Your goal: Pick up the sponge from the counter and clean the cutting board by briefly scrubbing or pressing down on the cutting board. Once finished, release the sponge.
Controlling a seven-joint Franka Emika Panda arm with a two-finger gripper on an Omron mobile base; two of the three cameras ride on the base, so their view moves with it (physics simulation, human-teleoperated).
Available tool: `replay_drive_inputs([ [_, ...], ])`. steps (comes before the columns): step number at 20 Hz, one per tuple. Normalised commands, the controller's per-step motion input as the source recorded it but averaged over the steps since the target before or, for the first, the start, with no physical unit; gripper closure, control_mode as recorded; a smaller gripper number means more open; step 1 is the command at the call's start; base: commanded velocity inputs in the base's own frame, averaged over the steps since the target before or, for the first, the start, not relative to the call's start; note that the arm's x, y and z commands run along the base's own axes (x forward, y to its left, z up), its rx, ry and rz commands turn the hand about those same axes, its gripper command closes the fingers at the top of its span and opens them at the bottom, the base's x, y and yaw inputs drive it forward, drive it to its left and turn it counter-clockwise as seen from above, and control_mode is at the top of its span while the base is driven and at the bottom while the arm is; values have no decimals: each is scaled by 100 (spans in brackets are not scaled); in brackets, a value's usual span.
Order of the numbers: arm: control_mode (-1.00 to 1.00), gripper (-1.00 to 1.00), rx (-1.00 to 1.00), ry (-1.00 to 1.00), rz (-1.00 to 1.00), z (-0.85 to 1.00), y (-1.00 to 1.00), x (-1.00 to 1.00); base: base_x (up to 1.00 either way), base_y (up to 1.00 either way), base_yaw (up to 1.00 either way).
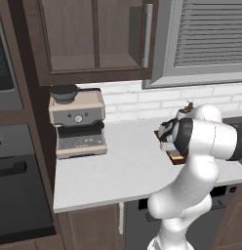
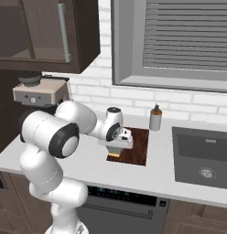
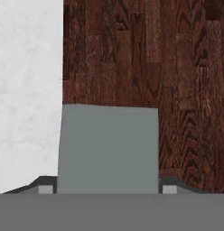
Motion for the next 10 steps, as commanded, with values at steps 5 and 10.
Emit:
replay_drive_inputs([
  [5, -100, 100, 0, 0, 0, -2, 0, 37, 0, 0, 0],
  [10, -100, 100, 0, 0, -3, -14, 0, 48, 0, 0, 0],
])
